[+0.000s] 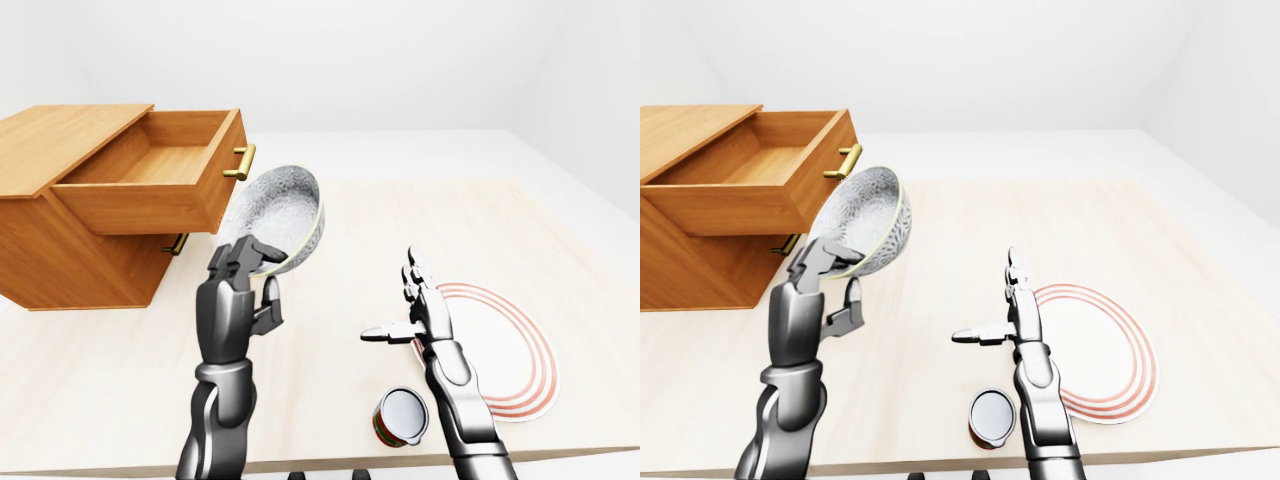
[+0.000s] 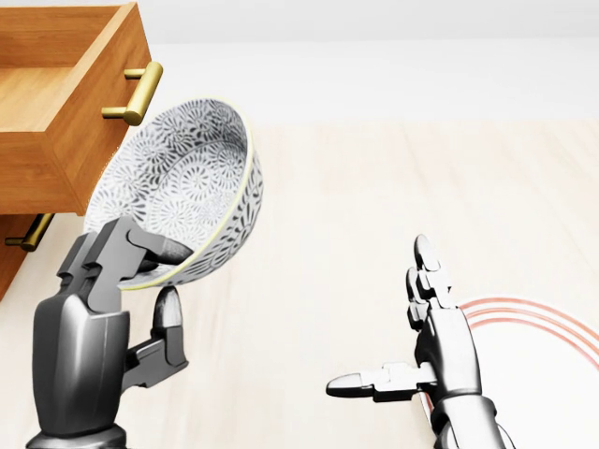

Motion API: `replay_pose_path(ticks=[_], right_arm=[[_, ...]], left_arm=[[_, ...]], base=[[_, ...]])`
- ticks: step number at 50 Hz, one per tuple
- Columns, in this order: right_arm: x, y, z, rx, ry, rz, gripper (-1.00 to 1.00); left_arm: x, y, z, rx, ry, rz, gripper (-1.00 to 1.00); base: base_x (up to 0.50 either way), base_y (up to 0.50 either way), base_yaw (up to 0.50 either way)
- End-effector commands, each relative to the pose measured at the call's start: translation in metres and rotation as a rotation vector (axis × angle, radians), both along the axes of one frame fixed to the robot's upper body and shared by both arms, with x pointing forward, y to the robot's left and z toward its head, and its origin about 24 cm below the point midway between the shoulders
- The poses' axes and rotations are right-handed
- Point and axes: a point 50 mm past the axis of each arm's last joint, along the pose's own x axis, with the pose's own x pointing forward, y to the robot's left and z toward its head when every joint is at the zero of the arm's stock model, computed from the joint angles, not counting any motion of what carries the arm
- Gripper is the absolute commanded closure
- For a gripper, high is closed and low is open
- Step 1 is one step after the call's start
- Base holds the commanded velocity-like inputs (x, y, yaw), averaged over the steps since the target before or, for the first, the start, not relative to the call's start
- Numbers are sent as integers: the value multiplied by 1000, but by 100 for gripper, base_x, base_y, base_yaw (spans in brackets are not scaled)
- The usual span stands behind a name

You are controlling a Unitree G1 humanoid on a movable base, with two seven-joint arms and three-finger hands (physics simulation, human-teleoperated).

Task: Put the bowl on top of the cabinet.

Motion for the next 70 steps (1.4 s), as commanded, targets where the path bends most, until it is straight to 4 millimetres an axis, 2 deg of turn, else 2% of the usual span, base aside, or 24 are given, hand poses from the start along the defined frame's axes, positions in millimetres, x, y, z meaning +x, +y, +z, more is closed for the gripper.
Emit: replay_pose_path(ticks=[1, 7, 14, 16, 21, 30, 38, 45, 48, 49, 52, 64, 65, 70], right_arm=[[-1, 1, 1, -1, -2, 4, -100], [-1, 4, 0, -4, -1, 10, -100], [-4, 3, 2, -2, -5, 13, -100], [-4, 5, 2, -3, -4, 18, -100], [-4, 6, 1, -5, -5, 23, -100], [-4, 7, 2, -7, -5, 28, -100], [-6, 7, 3, -5, -8, 31, -100], [-6, 8, 2, -11, -6, 35, -100], [-6, 8, 2, -11, -7, 34, -100], [-5, 7, 3, -10, -8, 32, -100], [-5, 6, 3, -9, -8, 29, -100], [-8, 7, 5, -13, -14, 28, -100], [-8, 6, 5, -14, -14, 28, -100], [-8, 8, 4, -19, -12, 30, -100]], left_arm=[[-12, 19, 63, 22, -166, 15, 95], [-17, 26, 89, 28, -211, 26, 95], [-19, 29, 120, 110, -327, 12, 95], [-23, 28, 134, 154, -382, 3, 95], [-29, 26, 155, 236, -465, -2, 95], [-23, 40, 175, 294, -529, 43, 95], [-18, 61, 199, 361, -570, 116, 95], [-9, 93, 213, 335, -570, 196, 95], [-5, 101, 216, 323, -565, 215, 95], [-1, 112, 219, 302, -555, 248, 95], [8, 130, 221, 275, -527, 298, 95], [21, 192, 220, 181, -459, 511, 95], [24, 204, 218, 154, -441, 549, 95], [32, 238, 207, 84, -374, 668, 95]], base=[[0, 0, 0], [0, 0, 0], [0, 0, 0], [0, 0, 0], [0, 0, 0], [0, 0, 0], [0, 0, 0], [0, 0, 0], [0, 0, 0], [0, 0, 0], [0, 0, 0], [0, 0, 0], [0, 0, 0], [0, 0, 0]])
